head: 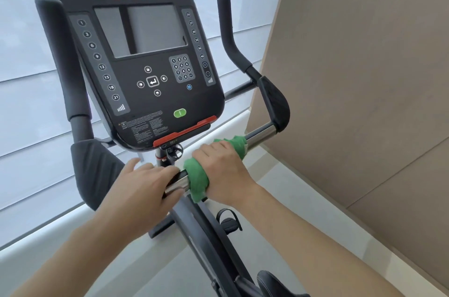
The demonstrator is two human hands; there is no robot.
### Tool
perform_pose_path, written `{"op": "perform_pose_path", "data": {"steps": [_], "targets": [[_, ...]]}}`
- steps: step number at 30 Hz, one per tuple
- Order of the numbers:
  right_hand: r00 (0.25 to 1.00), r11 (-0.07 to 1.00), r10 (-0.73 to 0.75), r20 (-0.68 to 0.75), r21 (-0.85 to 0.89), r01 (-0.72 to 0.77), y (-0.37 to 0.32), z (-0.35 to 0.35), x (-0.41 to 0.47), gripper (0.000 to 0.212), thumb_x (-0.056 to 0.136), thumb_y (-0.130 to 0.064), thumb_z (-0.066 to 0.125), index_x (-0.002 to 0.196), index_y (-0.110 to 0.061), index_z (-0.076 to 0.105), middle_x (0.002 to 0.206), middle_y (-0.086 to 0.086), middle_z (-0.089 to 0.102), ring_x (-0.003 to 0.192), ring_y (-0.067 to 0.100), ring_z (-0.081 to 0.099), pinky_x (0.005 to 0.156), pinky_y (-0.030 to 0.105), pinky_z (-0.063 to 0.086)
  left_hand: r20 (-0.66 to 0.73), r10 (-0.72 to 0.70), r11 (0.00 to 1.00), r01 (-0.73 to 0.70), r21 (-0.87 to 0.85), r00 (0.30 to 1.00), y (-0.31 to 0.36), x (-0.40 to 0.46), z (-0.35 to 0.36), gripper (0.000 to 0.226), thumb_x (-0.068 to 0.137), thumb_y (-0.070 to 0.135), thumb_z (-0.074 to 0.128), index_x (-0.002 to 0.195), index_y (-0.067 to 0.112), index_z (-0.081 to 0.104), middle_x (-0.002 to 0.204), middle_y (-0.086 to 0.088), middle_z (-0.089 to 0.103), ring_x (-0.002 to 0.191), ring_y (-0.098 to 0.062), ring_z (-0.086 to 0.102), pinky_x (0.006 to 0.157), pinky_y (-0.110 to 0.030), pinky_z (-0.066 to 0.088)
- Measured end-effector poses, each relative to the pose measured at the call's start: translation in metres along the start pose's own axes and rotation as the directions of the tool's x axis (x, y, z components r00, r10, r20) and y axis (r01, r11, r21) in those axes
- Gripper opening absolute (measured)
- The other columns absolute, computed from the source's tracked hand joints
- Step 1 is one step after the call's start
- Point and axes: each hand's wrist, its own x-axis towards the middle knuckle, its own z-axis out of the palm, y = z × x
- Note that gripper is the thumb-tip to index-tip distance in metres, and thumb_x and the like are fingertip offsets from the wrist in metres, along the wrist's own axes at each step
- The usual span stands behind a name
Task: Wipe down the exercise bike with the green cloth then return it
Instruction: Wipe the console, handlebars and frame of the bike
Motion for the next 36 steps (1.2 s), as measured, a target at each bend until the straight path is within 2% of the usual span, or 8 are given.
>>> {"op": "perform_pose_path", "data": {"steps": [3,8,14,20,23,26,28,36], "targets": [[0.991,0.992,-0.126,-0.034,0.008,0.126,-0.051,0.015,0.012,0.029,0.067,-0.019,0.068,0.094,-0.018,0.056,0.088,0.001,0.059,0.079,0.026,0.052,0.08,0.042,0.042,-0.117,0.036,0.999,-0.037,-0.008,0.993,-0.046,-0.018,-0.009,0.041,0.103,0.046,0.038,0.081,0.035,0.071,0.077,0.023,0.064,0.084,-0.013,0.065,0.114,-0.051,0.039],[0.98,0.983,-0.153,-0.128,0.081,0.164,-0.074,0.027,0.014,0.031,0.061,-0.014,0.067,0.089,-0.016,0.053,0.082,0.001,0.053,0.074,0.026,0.045,0.075,0.04,0.041,-0.379,0.026,0.995,-0.061,-0.079,0.925,-0.058,-0.022,0.006,0.029,0.101,0.023,0.049,0.087,0.018,0.073,0.087,0.01,0.072,0.086,-0.021,0.069,0.114,-0.048,0.04],[0.908,0.903,-0.418,0.004,0.108,0.416,-0.019,0.011,0.028,0.035,0.071,-0.015,0.071,0.105,-0.014,0.068,0.087,0.0,0.065,0.073,0.025,0.059,0.065,0.039,0.048,-0.369,0.069,0.99,-0.11,-0.091,0.927,-0.065,-0.023,0.009,0.025,0.101,0.02,0.048,0.087,0.02,0.069,0.086,0.011,0.067,0.087,-0.02,0.067,0.118,-0.046,0.038],[0.95,0.945,-0.311,0.029,0.119,0.306,0.03,-0.006,0.025,0.03,0.069,-0.028,0.079,0.097,-0.019,0.071,0.08,-0.007,0.068,0.066,0.021,0.062,0.06,0.031,0.051,-0.421,0.043,0.99,-0.095,-0.103,0.906,-0.064,-0.025,0.012,0.024,0.099,0.017,0.05,0.086,0.02,0.07,0.087,0.011,0.071,0.09,-0.019,0.07,0.117,-0.045,0.04],[0.926,0.989,-0.139,0.351,0.097,0.111,0.029,-0.017,0.039,0.032,0.063,-0.042,0.078,0.088,-0.031,0.062,0.076,-0.011,0.065,0.07,0.016,0.063,0.063,0.03,0.052,-0.467,0.023,0.989,-0.089,-0.119,0.884,-0.06,-0.025,0.015,0.022,0.096,0.015,0.053,0.083,0.019,0.071,0.086,0.01,0.073,0.09,-0.018,0.071,0.115,-0.044,0.042],[0.746,0.993,-0.046,0.664,0.11,-0.037,0.021,-0.029,0.067,0.033,0.052,-0.028,0.083,0.076,-0.03,0.062,0.075,-0.008,0.068,0.069,0.013,0.065,0.059,0.031,0.054,-0.559,-0.043,0.977,-0.083,-0.197,0.828,-0.059,-0.026,0.017,0.021,0.092,0.01,0.056,0.081,0.015,0.074,0.086,0.007,0.075,0.089,-0.017,0.074,0.109,-0.044,0.048],[0.692,0.989,-0.05,0.721,0.132,-0.066,0.016,-0.032,0.074,0.033,0.052,-0.021,0.086,0.075,-0.03,0.063,0.078,-0.006,0.069,0.07,0.013,0.066,0.058,0.031,0.053,-0.605,-0.076,0.971,-0.079,-0.226,0.793,-0.059,-0.027,0.019,0.021,0.091,0.008,0.057,0.081,0.014,0.075,0.088,0.005,0.076,0.092,-0.017,0.075,0.107,-0.041,0.049],[0.874,0.974,-0.202,0.441,0.181,0.133,-0.059,-0.016,0.054,0.032,0.063,-0.027,0.08,0.086,-0.031,0.057,0.076,-0.009,0.062,0.07,0.014,0.061,0.066,0.03,0.05,-0.665,-0.211,0.949,-0.014,-0.316,0.717,-0.057,-0.03,0.032,0.025,0.083,0.003,0.047,0.087,0.006,0.072,0.105,-0.004,0.073,0.106,-0.027,0.065,0.096,-0.046,0.051]]}}
